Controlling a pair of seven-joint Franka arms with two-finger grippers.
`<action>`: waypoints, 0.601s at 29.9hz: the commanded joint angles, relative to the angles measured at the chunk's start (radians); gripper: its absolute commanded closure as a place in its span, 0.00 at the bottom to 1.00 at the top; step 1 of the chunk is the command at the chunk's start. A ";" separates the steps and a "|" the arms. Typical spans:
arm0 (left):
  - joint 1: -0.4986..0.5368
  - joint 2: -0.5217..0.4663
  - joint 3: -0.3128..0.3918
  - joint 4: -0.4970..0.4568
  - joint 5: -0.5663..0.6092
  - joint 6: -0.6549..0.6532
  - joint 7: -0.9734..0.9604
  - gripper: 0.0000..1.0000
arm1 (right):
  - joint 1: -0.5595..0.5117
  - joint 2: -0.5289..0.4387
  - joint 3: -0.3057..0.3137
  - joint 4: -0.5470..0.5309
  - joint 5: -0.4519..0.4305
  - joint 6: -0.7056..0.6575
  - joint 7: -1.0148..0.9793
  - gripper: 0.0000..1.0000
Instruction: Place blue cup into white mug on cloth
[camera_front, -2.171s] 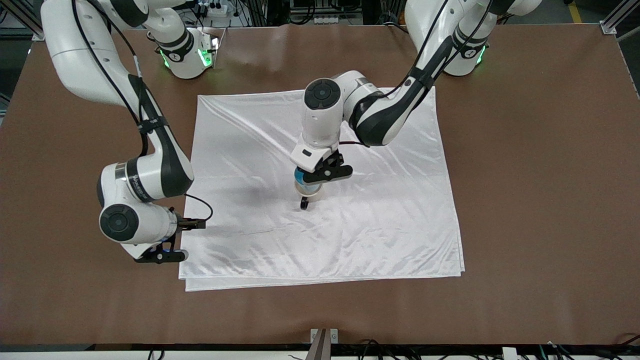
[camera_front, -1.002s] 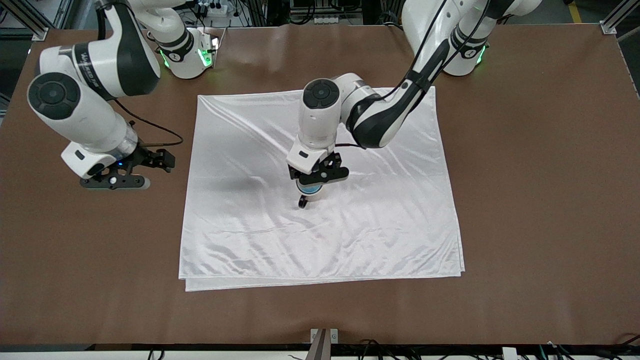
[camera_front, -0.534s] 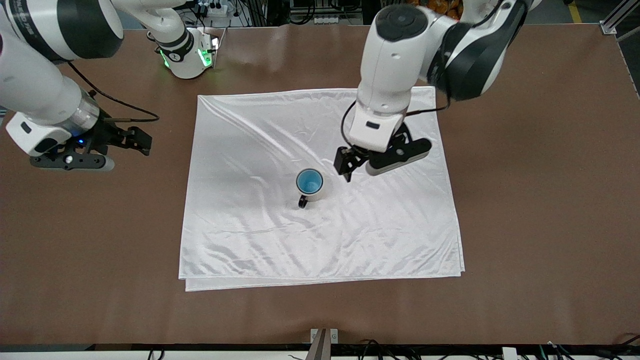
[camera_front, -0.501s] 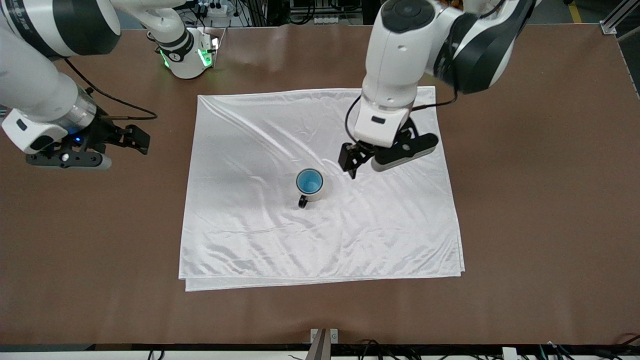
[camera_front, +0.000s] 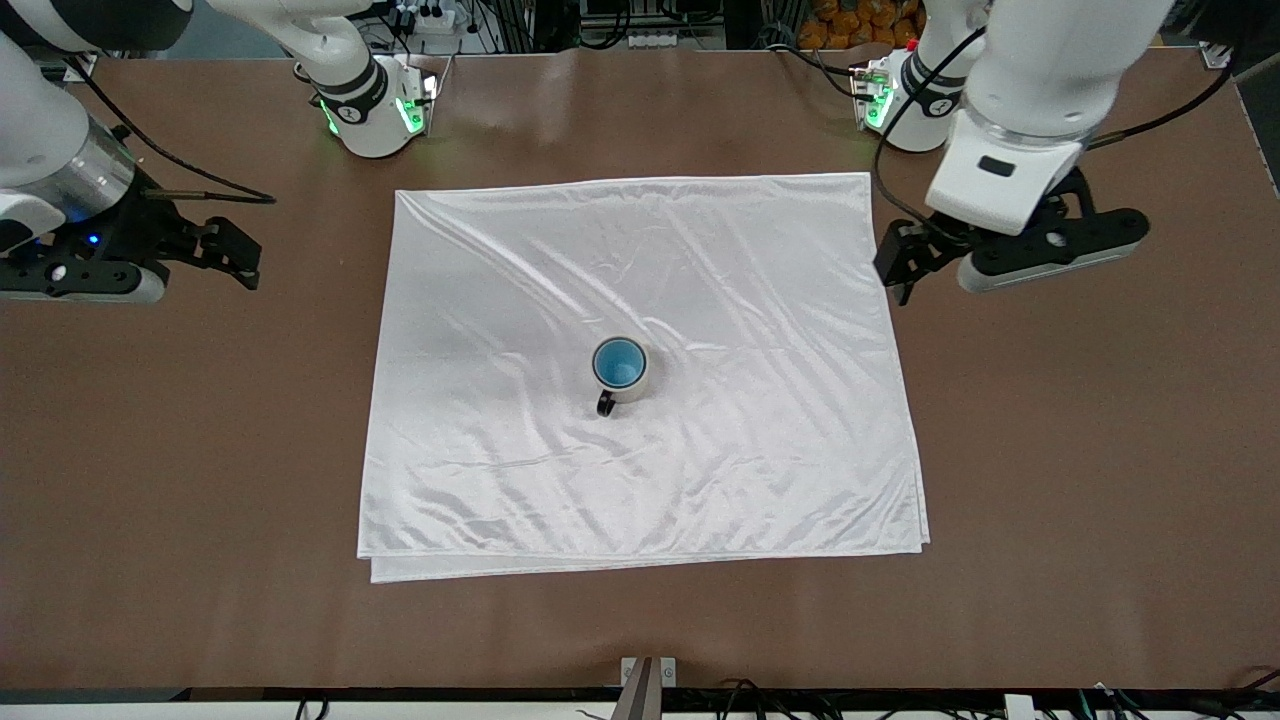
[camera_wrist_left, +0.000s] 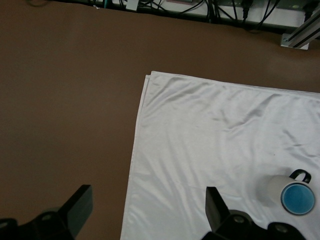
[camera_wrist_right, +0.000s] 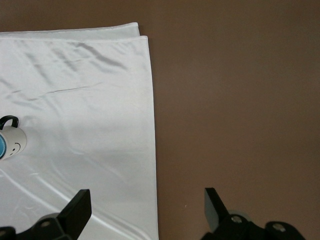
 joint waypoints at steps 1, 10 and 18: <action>0.005 -0.040 -0.005 -0.037 -0.008 -0.063 0.032 0.00 | -0.049 0.003 0.006 0.020 0.094 -0.007 -0.050 0.00; 0.125 -0.069 -0.007 -0.038 -0.112 -0.089 0.039 0.00 | -0.065 0.004 0.006 0.020 0.132 0.006 -0.053 0.00; 0.169 -0.078 -0.004 -0.037 -0.172 -0.088 0.036 0.00 | -0.060 0.004 0.008 0.019 0.126 0.000 -0.051 0.00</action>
